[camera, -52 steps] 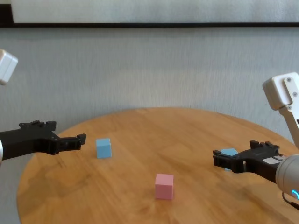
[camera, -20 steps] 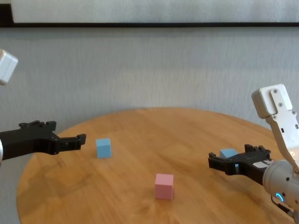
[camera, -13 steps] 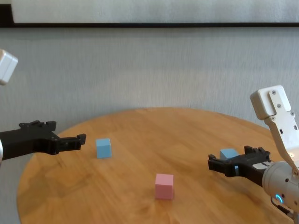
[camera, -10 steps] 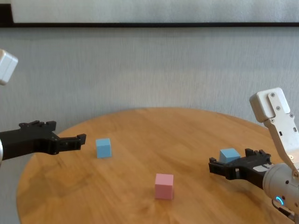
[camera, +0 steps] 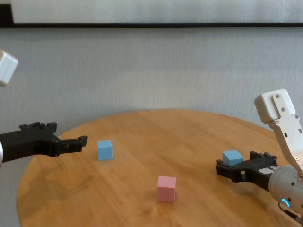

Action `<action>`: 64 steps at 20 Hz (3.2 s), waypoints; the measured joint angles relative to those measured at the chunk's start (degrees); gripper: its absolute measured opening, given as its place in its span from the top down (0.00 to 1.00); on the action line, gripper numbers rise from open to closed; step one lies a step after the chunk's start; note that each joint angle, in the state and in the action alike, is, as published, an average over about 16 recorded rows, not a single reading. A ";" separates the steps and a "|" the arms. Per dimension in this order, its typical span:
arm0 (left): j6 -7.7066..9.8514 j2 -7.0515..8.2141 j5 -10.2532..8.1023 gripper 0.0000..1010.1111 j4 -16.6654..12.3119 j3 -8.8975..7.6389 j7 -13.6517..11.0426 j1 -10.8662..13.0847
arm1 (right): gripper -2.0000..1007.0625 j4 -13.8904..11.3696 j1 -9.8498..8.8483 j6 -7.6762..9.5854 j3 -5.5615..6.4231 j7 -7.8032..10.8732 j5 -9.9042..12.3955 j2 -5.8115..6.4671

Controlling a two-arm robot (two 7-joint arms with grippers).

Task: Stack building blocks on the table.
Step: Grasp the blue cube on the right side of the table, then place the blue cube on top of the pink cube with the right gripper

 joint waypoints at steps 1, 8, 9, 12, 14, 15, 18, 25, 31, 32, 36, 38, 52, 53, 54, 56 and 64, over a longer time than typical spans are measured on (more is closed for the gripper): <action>0.00 0.00 0.00 0.01 0.00 0.00 0.00 0.00 | 0.13 -0.02 -0.03 0.04 0.11 0.03 -0.10 -0.03; 0.00 0.00 0.00 0.01 0.00 0.00 0.00 0.00 | 0.35 -0.08 -0.22 -0.08 0.91 0.43 -0.70 -0.32; 0.00 0.00 0.00 0.01 0.00 0.00 0.00 0.00 | 0.38 -0.07 -0.25 -0.12 1.02 0.53 -0.78 -0.36; 0.00 0.00 0.00 0.01 0.00 0.00 0.00 0.00 | 0.48 -0.08 -0.32 -0.20 1.33 0.88 -1.05 -0.50; 0.00 0.00 0.00 0.01 0.00 0.00 0.00 0.00 | 0.53 -0.21 -0.39 -0.22 1.52 1.21 -1.21 -0.57; 0.00 0.00 0.00 0.01 0.00 0.00 0.00 0.00 | 0.55 -0.37 -0.45 -0.20 1.62 1.41 -1.28 -0.60; 0.00 0.00 0.00 0.01 0.00 0.00 0.00 0.00 | 0.60 -1.59 -0.94 -0.02 1.87 2.36 -1.40 -0.55; 0.00 0.00 0.00 0.01 0.00 0.00 0.00 0.00 | 0.64 -8.80 -4.05 1.27 2.01 6.45 -0.99 0.28; 0.00 0.00 0.00 0.01 0.00 0.00 0.00 0.00 | 0.64 -16.90 -7.56 3.18 1.39 11.25 -0.24 1.63; 0.00 0.00 0.00 0.01 0.00 0.00 0.00 0.00 | 0.64 -18.03 -8.07 3.50 1.22 11.98 -0.16 1.86; 0.00 0.00 0.00 0.01 0.00 0.00 0.00 0.00 | 0.64 -21.36 -9.62 4.54 0.36 14.52 0.00 2.65; 0.00 0.00 0.00 0.01 0.00 0.00 0.00 0.00 | 0.64 -22.09 -10.02 4.87 -0.12 15.49 -0.06 2.96; 0.00 0.00 0.00 0.01 0.00 0.00 0.00 0.00 | 0.64 -20.82 -10.03 4.25 -2.77 18.33 -0.89 3.48; 0.00 0.00 0.00 0.01 0.00 0.00 0.00 0.00 | 0.64 -20.60 -9.94 4.10 -2.88 18.36 -0.95 3.42; 0.00 0.00 0.00 0.01 0.00 0.00 0.00 0.00 | 0.64 -20.39 -9.84 3.94 -2.99 18.39 -1.02 3.36; 0.00 0.00 0.00 0.01 0.00 0.00 0.00 0.00 | 0.64 -19.98 -9.64 3.64 -3.19 18.43 -1.16 3.23; 0.00 0.00 0.00 0.01 0.00 0.00 0.00 0.00 | 0.64 -18.48 -8.88 2.65 -3.89 18.34 -1.93 2.59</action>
